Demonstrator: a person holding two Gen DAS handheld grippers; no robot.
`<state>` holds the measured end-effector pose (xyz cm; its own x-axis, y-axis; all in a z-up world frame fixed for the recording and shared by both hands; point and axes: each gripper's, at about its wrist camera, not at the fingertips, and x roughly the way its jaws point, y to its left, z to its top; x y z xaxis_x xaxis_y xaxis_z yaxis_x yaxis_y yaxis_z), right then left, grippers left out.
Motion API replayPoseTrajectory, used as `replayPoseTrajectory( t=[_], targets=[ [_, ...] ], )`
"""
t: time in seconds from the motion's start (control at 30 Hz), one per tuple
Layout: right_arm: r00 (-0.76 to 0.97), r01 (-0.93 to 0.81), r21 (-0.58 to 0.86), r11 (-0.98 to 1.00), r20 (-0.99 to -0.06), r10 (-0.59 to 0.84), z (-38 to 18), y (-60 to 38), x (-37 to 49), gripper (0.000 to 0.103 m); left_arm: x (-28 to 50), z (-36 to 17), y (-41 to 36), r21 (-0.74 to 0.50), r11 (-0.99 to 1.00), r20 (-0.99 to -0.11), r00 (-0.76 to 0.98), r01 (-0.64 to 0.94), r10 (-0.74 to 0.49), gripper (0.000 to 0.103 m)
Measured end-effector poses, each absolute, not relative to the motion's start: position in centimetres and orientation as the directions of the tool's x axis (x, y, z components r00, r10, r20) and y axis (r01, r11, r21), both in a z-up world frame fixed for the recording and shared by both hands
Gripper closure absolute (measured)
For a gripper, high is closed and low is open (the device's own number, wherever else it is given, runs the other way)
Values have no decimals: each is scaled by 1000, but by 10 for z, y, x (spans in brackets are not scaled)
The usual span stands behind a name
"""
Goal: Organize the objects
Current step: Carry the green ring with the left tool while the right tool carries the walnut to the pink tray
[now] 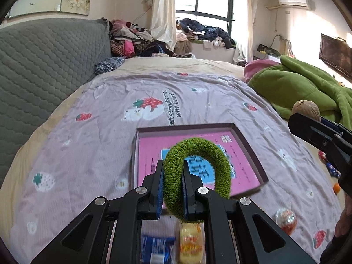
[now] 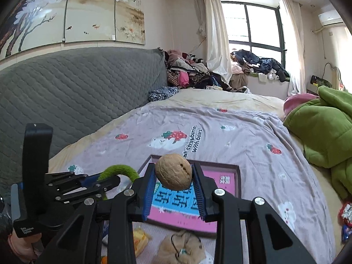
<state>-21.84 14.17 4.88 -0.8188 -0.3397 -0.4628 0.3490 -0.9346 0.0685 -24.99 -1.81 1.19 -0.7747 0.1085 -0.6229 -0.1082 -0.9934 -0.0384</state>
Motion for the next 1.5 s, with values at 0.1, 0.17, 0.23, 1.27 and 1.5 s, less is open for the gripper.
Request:
replayPoseTrajectory(
  t=[0.1,0.17,0.23,1.27,1.5],
  targets=[
    [-826,347,64,-936,-452,-337,50,141,-230,70,-268,13,-18,-41,-993,-620,-777,-107,109,90],
    [-828,348,69,-935,-446,-341,50,142,-236,70,-279,13,-21,-47,-994,-614,-782,-101,108,90],
    [-835,345,63,-937,-435,-337,49,143,-239,70,-288,12,-23,-49,-994,-613,-783,-100,109,90],
    [-750,246,25,-969,-629,-207,-53,152,-311,70,-349,-66,-15,-37,-990,-726,-677,-137,121,90],
    [-696,232,39,-972,-691,-194,-79,151,-323,70,-355,-83,-13,-38,-989,-757,-642,-142,122,90]
  ],
)
